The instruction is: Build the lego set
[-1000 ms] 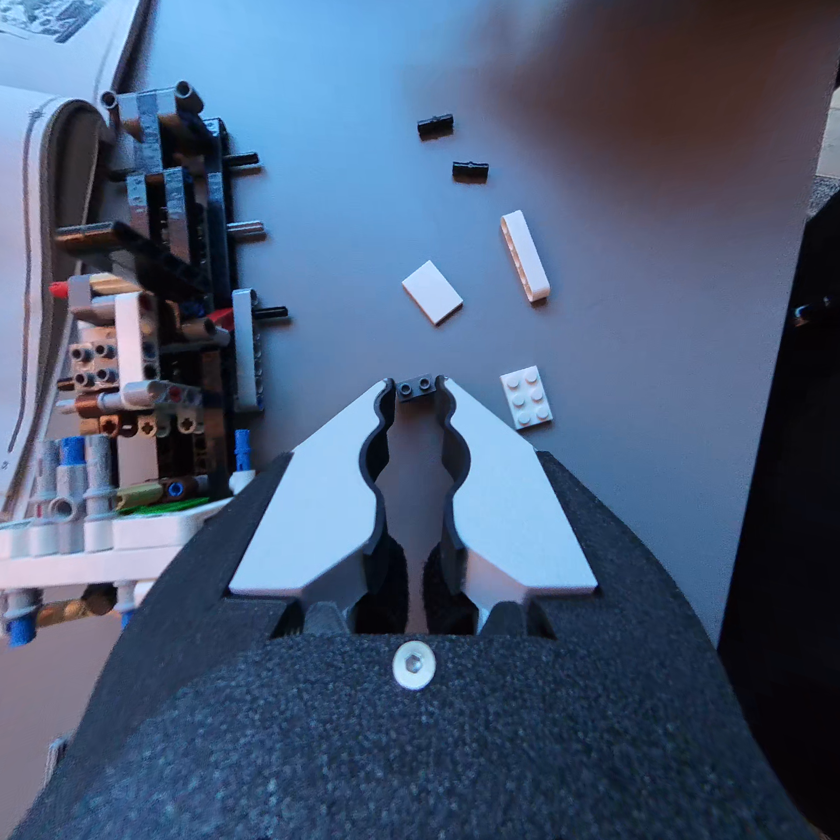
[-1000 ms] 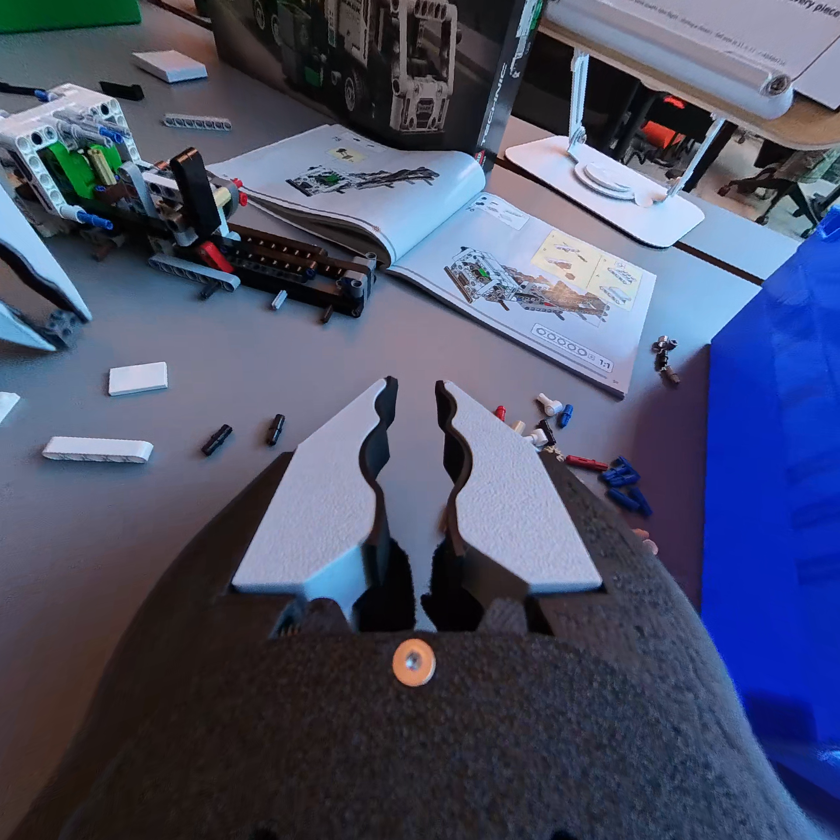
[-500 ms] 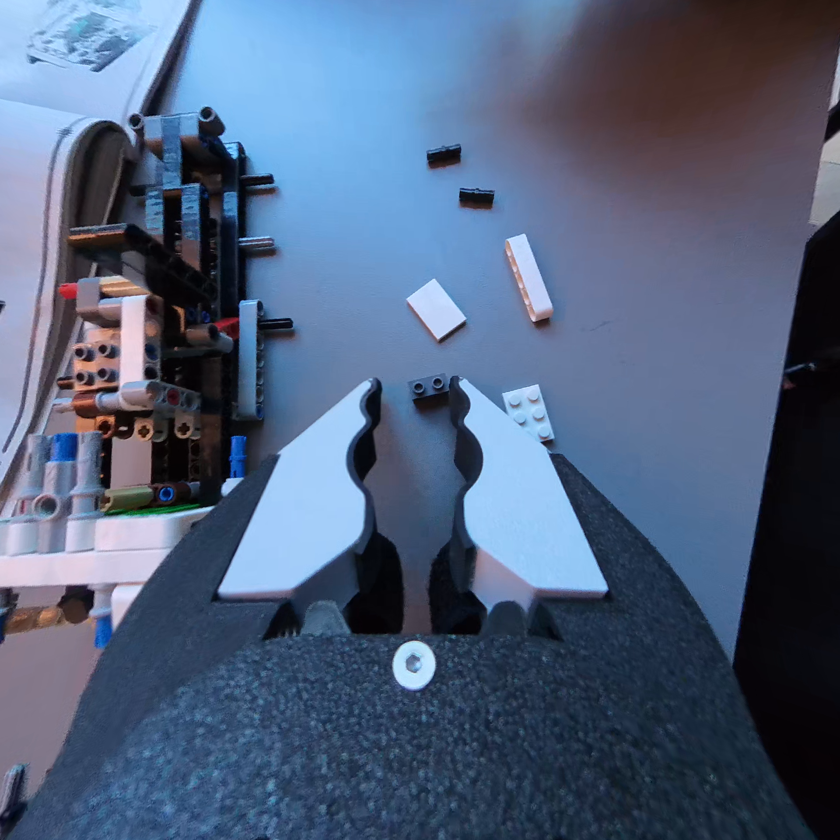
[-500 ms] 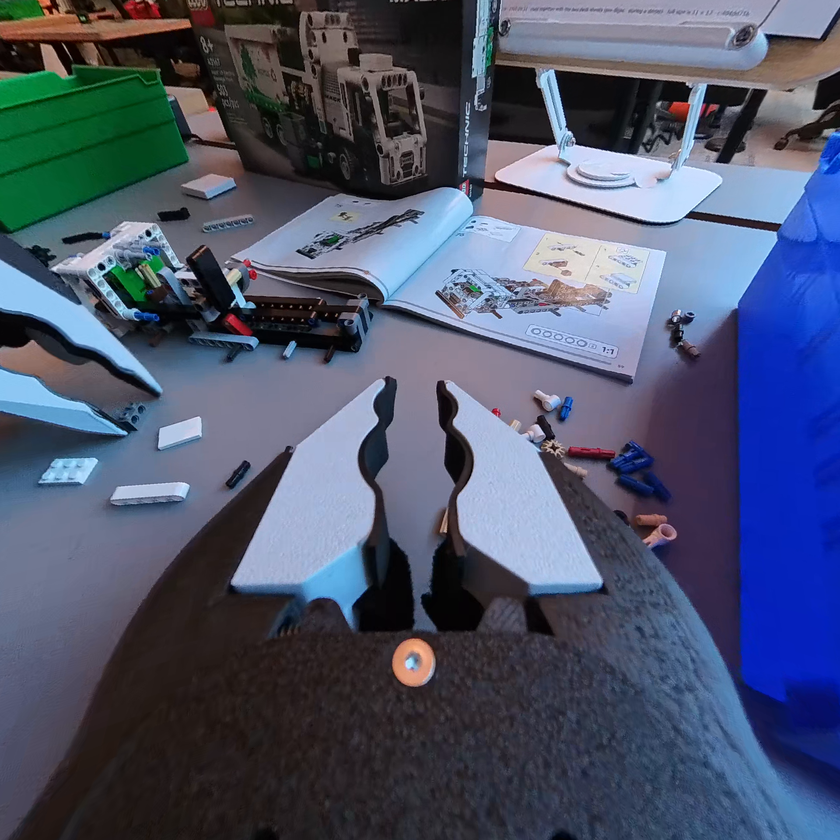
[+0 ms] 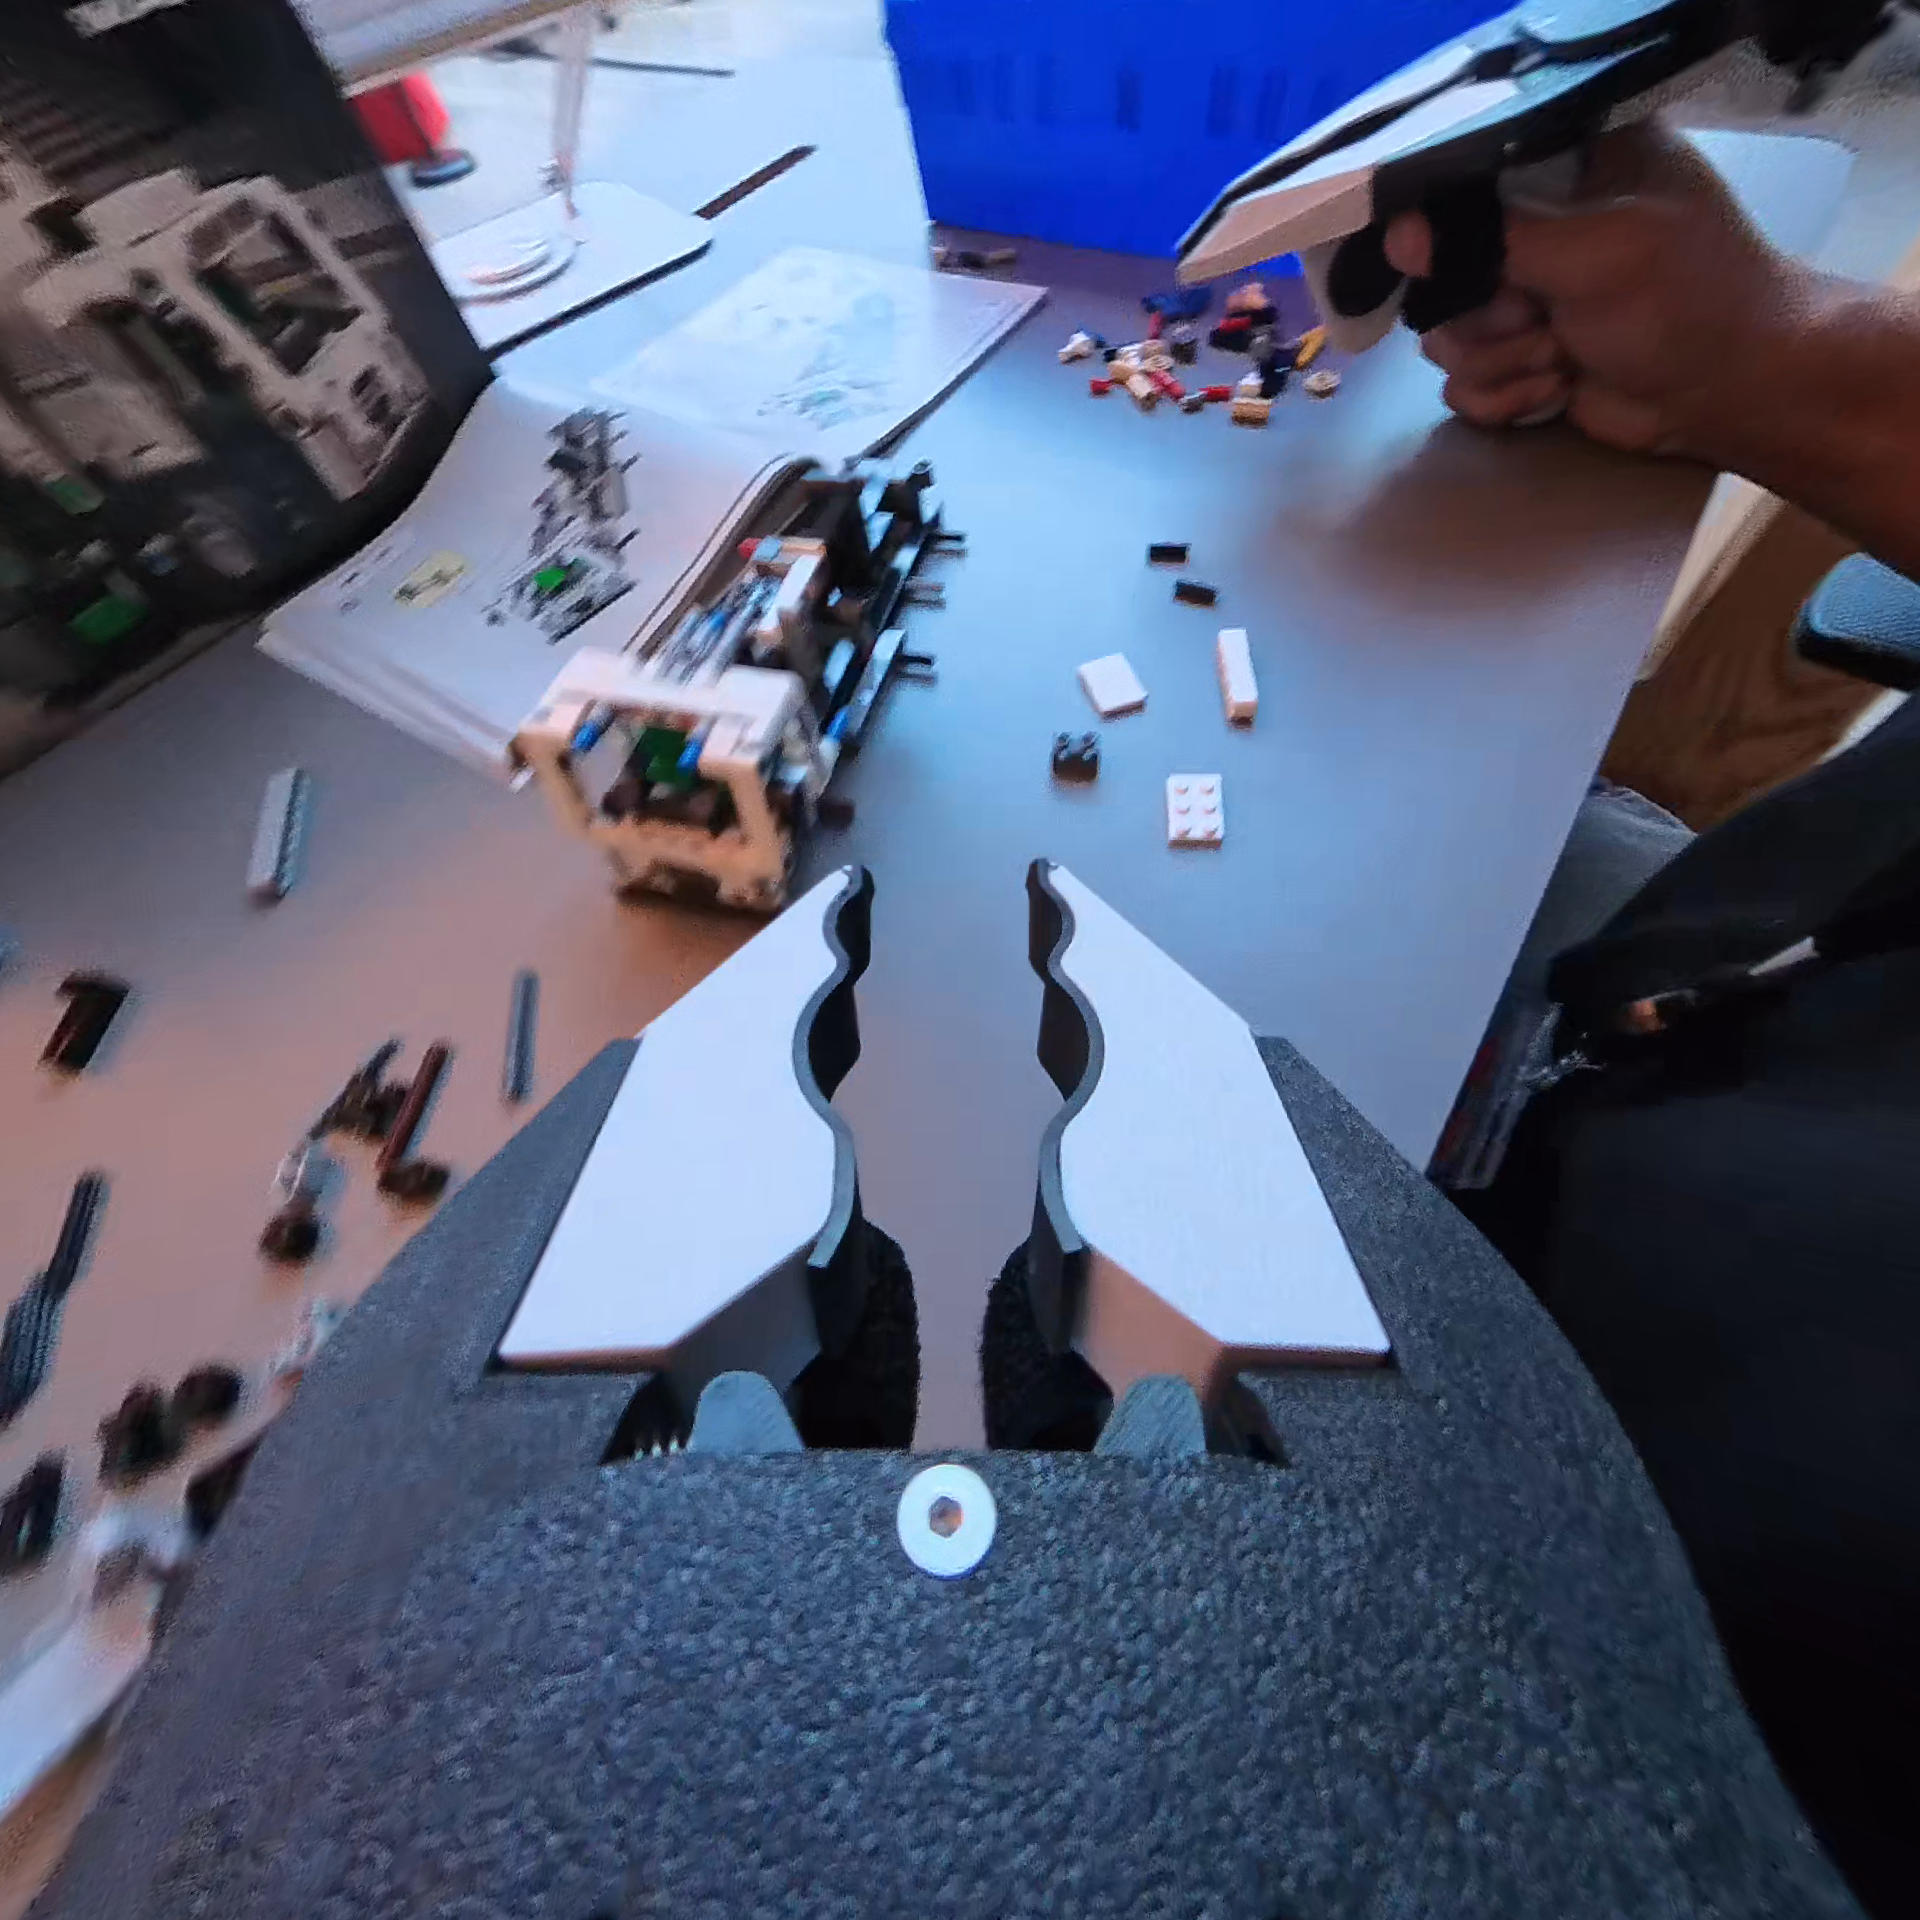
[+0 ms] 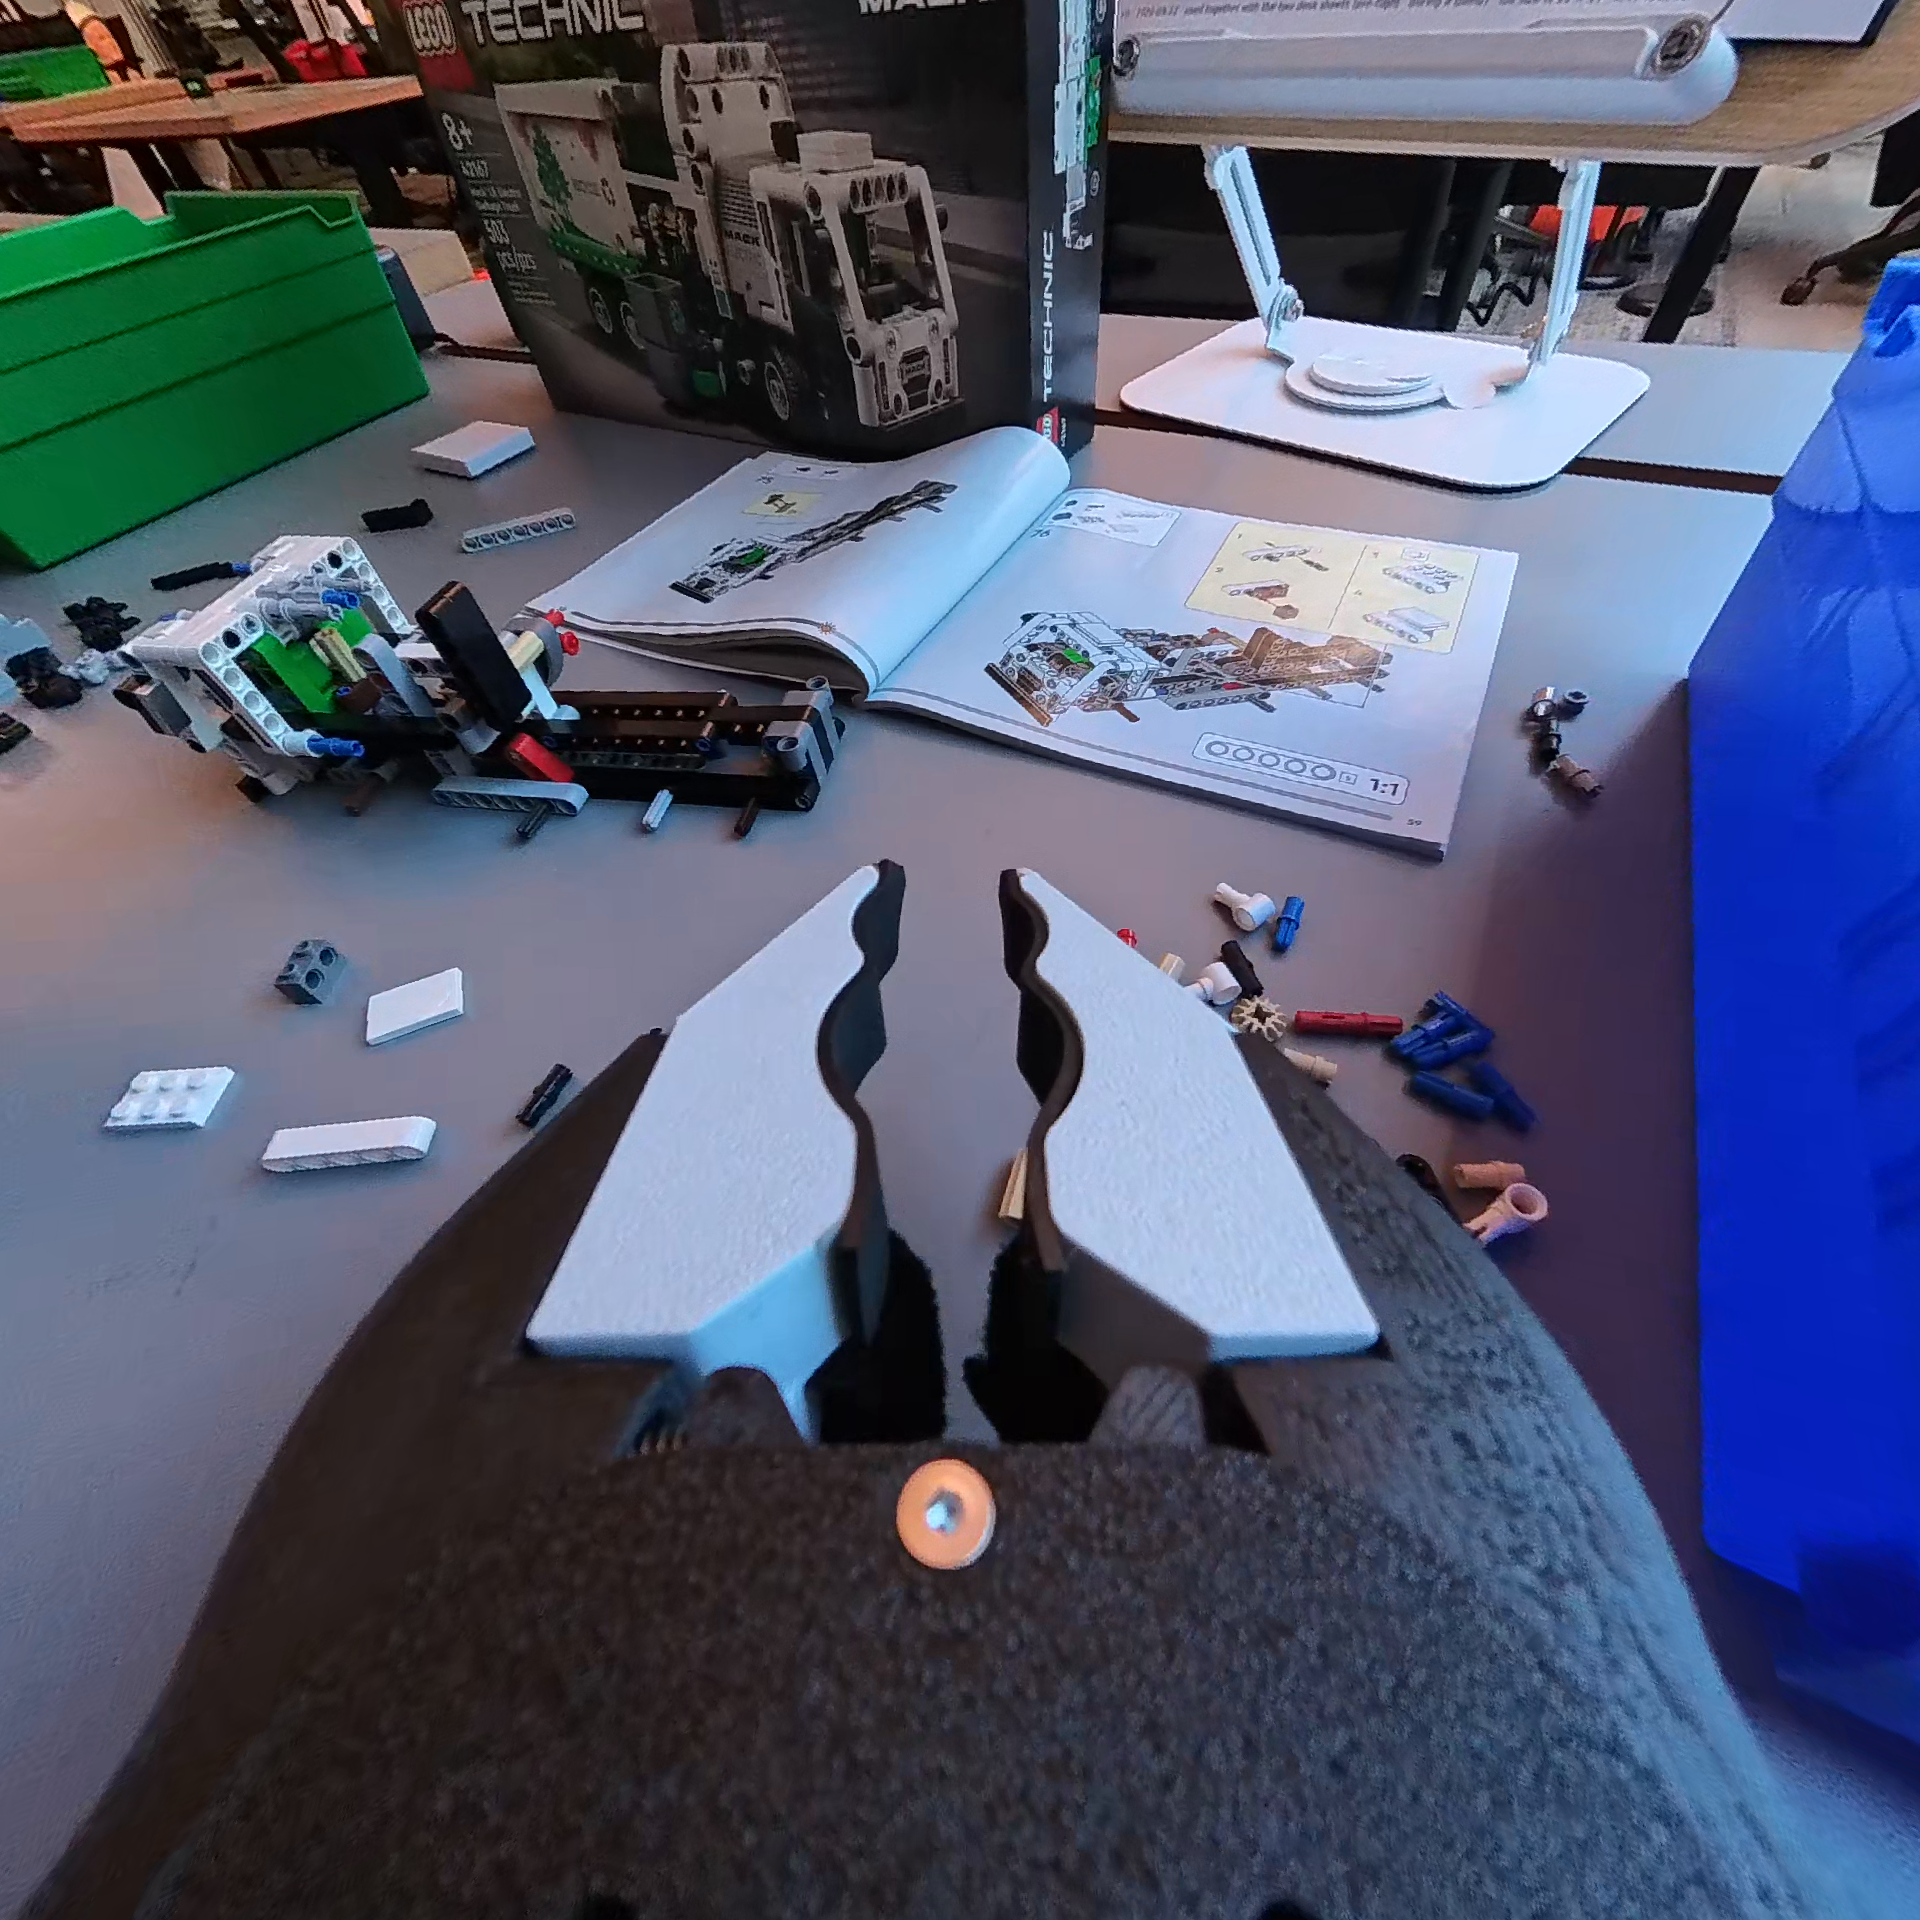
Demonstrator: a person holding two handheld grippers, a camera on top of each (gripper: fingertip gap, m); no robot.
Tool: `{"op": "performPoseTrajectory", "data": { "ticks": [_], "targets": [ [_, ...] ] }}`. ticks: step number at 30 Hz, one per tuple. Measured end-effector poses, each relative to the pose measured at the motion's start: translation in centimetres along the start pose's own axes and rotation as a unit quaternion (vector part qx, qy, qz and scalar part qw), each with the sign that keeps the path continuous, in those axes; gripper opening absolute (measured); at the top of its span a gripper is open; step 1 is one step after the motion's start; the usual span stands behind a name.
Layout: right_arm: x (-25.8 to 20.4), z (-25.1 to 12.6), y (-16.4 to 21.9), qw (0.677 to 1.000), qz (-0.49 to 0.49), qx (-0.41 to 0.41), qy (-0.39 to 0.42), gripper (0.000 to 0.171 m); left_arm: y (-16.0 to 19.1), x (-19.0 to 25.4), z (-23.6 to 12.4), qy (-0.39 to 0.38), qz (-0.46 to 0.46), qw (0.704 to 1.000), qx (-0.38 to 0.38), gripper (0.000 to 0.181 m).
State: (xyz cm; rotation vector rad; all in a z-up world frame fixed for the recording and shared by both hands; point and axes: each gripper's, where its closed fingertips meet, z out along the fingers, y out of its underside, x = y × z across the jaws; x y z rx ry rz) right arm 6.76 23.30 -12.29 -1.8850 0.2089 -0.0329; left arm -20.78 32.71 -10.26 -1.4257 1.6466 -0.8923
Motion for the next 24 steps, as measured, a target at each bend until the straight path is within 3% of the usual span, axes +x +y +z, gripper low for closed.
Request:
{"op": "performPoseTrajectory", "data": {
  "ticks": [12, 16, 24],
  "targets": [
    [0.9, -0.4, -0.4, 0.999, 0.042, 0.021, 0.005, 0.018, 10.6, -6.7, -11.4, -0.16, -0.093, 0.98, -0.073, 0.029],
    [1.0, -0.5, -0.5, 0.999, 0.041, 0.022, 0.011, 0.017, 12.9, -8.5, -12.8, -0.196, -0.098, 0.971, -0.1, 0.029],
    [0.5, -0.1, -0.2, 1.0, 0.014, 0.009, 0.014, 0.018, 12.4, -10.2, -11.5, -0.198, -0.087, 0.971, -0.102, 0.028]
  ]
}}
